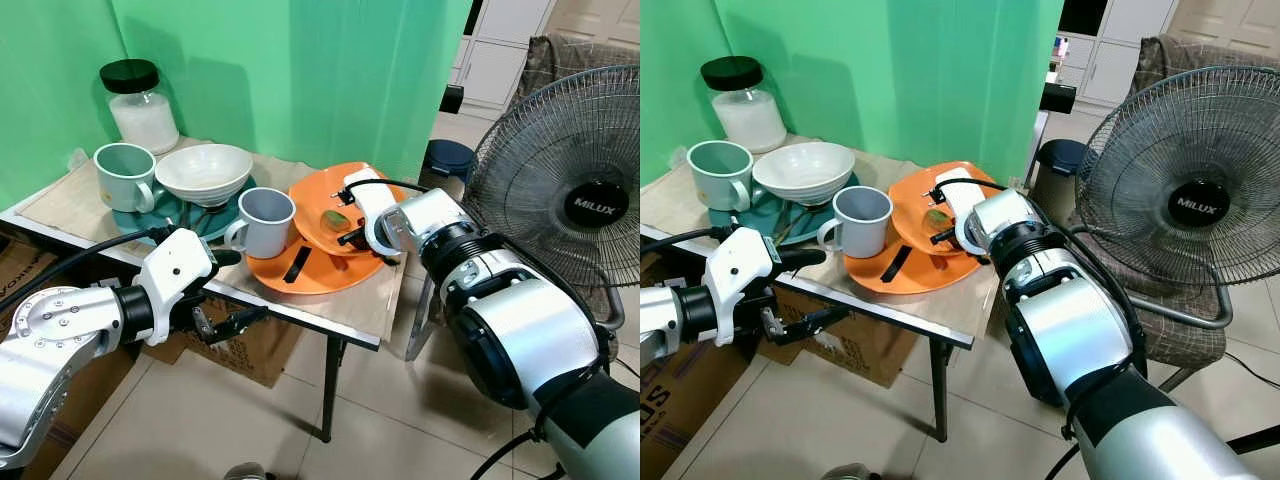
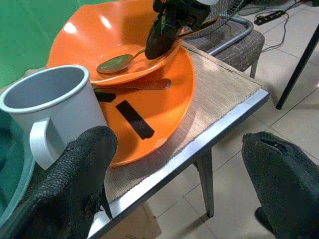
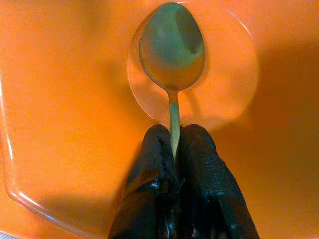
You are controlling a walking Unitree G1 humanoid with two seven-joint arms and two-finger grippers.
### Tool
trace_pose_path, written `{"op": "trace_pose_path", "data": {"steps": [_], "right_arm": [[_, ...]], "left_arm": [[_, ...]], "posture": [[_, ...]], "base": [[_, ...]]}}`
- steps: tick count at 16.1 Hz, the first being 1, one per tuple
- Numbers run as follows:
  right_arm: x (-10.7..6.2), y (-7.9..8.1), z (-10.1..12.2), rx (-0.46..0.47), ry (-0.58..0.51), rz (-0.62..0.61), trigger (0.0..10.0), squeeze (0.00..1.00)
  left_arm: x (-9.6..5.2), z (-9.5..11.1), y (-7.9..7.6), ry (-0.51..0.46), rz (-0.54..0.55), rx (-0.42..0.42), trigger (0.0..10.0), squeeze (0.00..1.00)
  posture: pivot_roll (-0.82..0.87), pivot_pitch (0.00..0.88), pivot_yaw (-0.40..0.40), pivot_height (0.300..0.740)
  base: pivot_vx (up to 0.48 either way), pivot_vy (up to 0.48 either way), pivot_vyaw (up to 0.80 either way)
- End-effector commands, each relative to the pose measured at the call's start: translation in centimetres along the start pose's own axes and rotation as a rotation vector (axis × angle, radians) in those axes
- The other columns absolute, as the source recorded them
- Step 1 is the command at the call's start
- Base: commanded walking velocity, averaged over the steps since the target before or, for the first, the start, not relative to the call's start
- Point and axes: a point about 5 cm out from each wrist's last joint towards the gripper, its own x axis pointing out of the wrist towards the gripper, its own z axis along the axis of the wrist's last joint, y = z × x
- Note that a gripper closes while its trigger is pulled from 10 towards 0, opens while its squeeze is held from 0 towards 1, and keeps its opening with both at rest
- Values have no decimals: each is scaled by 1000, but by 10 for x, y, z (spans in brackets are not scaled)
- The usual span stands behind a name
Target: Setting the table
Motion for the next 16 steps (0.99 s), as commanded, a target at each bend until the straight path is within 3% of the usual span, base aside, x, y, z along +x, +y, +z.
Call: {"op": "trace_pose_path", "data": {"steps": [1, 5, 9, 11, 12, 14, 15, 16], "right_arm": [[-1, -1, 3, 3, -14, -4, 0, 0], [-5, -4, 12, 24, -68, -22, 0, 0], [-25, -20, 41, 94, -240, -48, 0, 0], [-41, -32, 51, 196, -380, 33, 0, 0], [-55, -42, 51, 250, -532, 72, 0, 0], [-74, -45, 37, 280, -682, 91, 0, 0], [-87, -46, 22, 287, -756, 77, 1725, 0], [-100, -44, 3, 300, -835, 36, 7843, 0]], "left_arm": [[0, 1, 1, 6, 4, 20, 10000, 0], [0, 2, 4, 1, 24, 28, 10000, 0], [3, 6, 8, -26, 67, 37, 10000, 0], [12, 11, 5, -76, 122, 39, 10000, 0], [20, 16, 2, -114, 178, 42, 10000, 0], [29, 22, 4, -169, 284, 36, 10000, 0], [36, 27, 7, -206, 370, 25, 10000, 0], [41, 30, 9, -234, 454, 7, 10000, 0]], "posture": [[186, 0, -54, 740], [187, 0, -56, 740], [187, 0, -60, 740], [185, 0, -67, 740], [179, 0, -70, 740], [166, 0, -70, 740], [158, 0, -68, 740], [138, 0, -58, 740]], "base": [[0, 0, 0], [0, 0, 0], [0, 0, 0], [0, 0, 0], [0, 0, 0], [0, 0, 0], [0, 0, 0], [0, 0, 0]]}}
